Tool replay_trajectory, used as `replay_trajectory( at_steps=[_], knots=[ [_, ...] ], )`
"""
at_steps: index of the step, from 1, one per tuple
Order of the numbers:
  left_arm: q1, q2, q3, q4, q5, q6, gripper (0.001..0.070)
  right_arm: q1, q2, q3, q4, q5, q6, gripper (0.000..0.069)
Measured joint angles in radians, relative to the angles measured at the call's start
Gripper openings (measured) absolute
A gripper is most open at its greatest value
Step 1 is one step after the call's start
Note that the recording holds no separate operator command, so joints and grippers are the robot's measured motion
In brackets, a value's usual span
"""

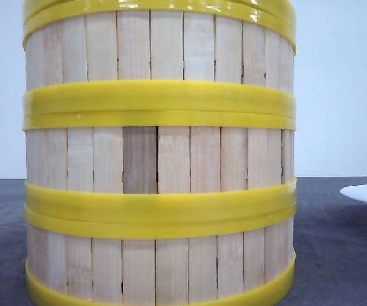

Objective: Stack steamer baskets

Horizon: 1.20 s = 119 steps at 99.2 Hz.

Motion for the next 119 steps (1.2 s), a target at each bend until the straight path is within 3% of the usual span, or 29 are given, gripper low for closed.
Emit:
replay_trajectory(
  at_steps=[24,119],
  knots=[
    [0.002,-0.083,-0.088,-0.002,-0.002,0.0,0.002,0.0,0.0,0.0,0.0,0.0,0.0,0.001],
    [0.002,-0.083,-0.1,0.025,0.01,-0.002,0.002,0.0,0.0,0.0,0.0,0.0,0.0,0.001]
  ],
)
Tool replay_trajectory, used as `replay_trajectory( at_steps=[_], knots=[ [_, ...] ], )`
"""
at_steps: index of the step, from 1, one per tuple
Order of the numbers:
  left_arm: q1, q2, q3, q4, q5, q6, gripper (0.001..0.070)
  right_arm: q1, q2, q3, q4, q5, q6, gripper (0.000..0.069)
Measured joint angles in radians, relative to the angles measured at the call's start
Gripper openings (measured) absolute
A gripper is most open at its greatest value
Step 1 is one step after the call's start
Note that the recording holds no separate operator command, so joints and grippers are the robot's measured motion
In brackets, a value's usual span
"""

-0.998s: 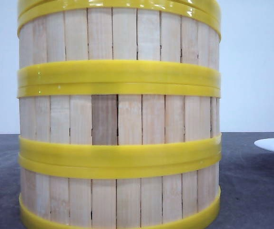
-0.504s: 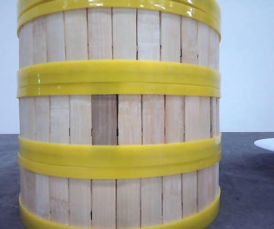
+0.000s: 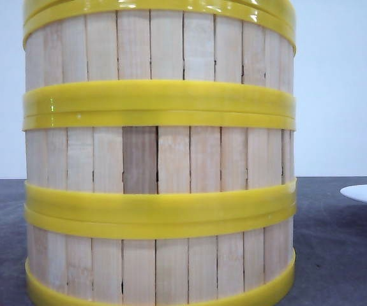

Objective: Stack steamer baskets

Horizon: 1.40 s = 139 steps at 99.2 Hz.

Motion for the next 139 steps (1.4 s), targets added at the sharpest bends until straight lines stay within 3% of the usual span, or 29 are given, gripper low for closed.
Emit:
replay_trajectory(
  at_steps=[23,33,45,54,64,80,92,106,139],
  knots=[
    [0.0,0.0,0.0,0.0,0.0,0.0,0.002,0.0,0.0,0.0,0.001,0.002,-0.011,0.001],
    [0.0,0.0,0.0,0.0,0.0,0.0,0.002,0.0,0.0,0.0,0.035,0.055,-0.038,0.001],
    [0.0,0.0,0.0,0.0,0.0,0.0,0.002,-0.015,0.0,0.0,0.125,0.157,-0.107,0.001],
    [0.0,0.0,0.0,0.0,0.0,0.0,0.002,-0.069,0.0,0.0,0.212,0.164,-0.191,0.001],
    [0.0,0.0,0.0,0.0,0.0,0.0,0.002,-0.186,0.0,0.0,0.306,0.093,-0.299,0.001],
    [0.0,0.0,0.0,0.0,0.0,0.0,0.002,-0.432,-0.024,-0.036,0.438,-0.126,-0.421,0.001],
    [0.0,0.0,0.0,0.0,0.0,0.0,0.002,-0.627,-0.084,-0.157,0.573,-0.225,-0.454,0.001],
    [0.0,0.0,0.0,0.0,0.0,0.0,0.002,-0.8,-0.182,-0.374,0.734,-0.252,-0.446,0.001],
    [0.0,0.0,0.0,0.0,0.0,0.0,0.002,-0.909,-0.479,-0.938,0.914,-0.264,-0.367,0.001]
  ],
)
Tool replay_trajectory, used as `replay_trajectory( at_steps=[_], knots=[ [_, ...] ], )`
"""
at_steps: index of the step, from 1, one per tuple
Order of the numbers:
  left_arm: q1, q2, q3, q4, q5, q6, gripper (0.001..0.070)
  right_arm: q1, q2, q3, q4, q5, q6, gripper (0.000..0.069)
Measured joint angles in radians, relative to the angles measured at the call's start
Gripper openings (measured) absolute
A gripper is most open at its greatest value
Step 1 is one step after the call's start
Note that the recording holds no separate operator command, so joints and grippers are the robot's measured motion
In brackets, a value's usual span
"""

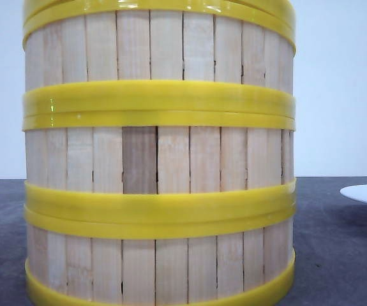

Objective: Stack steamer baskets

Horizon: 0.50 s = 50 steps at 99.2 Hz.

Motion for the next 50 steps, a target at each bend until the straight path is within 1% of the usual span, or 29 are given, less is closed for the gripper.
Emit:
replay_trajectory(
  at_steps=[11,21,35,50],
  knots=[
    [0.0,0.0,0.0,0.0,0.0,0.0,0.002,-0.002,-0.113,-0.142,0.013,-0.002,0.047,0.001],
    [0.0,0.0,0.0,0.0,0.0,0.0,0.002,-0.002,-0.196,-0.231,0.013,-0.002,0.071,0.001],
    [0.0,0.0,0.0,0.0,0.0,0.0,0.002,-0.003,-0.261,-0.298,0.016,-0.002,0.079,0.001],
    [0.0,0.0,0.0,0.0,0.0,0.0,0.002,-0.003,-0.27,-0.337,0.019,-0.002,0.079,0.001]
  ],
)
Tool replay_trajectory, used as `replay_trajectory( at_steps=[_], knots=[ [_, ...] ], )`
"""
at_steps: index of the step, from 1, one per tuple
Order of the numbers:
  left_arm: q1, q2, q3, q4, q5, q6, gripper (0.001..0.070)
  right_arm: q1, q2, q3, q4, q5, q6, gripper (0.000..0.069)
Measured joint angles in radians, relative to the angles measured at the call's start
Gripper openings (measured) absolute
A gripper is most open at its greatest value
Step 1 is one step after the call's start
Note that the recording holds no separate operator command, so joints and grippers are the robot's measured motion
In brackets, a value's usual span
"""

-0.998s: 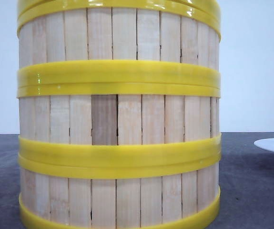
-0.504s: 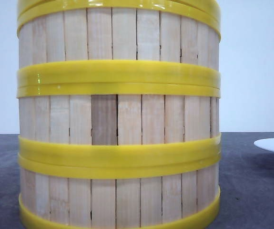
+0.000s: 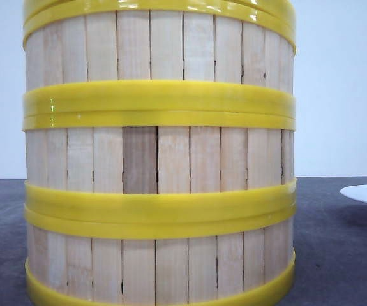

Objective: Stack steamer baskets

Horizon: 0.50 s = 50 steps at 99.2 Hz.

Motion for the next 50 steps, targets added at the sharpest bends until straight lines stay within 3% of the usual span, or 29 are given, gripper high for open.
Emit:
replay_trajectory(
  at_steps=[50],
  knots=[
    [0.0,0.0,0.0,0.0,0.0,0.0,0.002,0.0,-0.068,-0.039,0.067,-0.008,0.039,0.001]
  ],
)
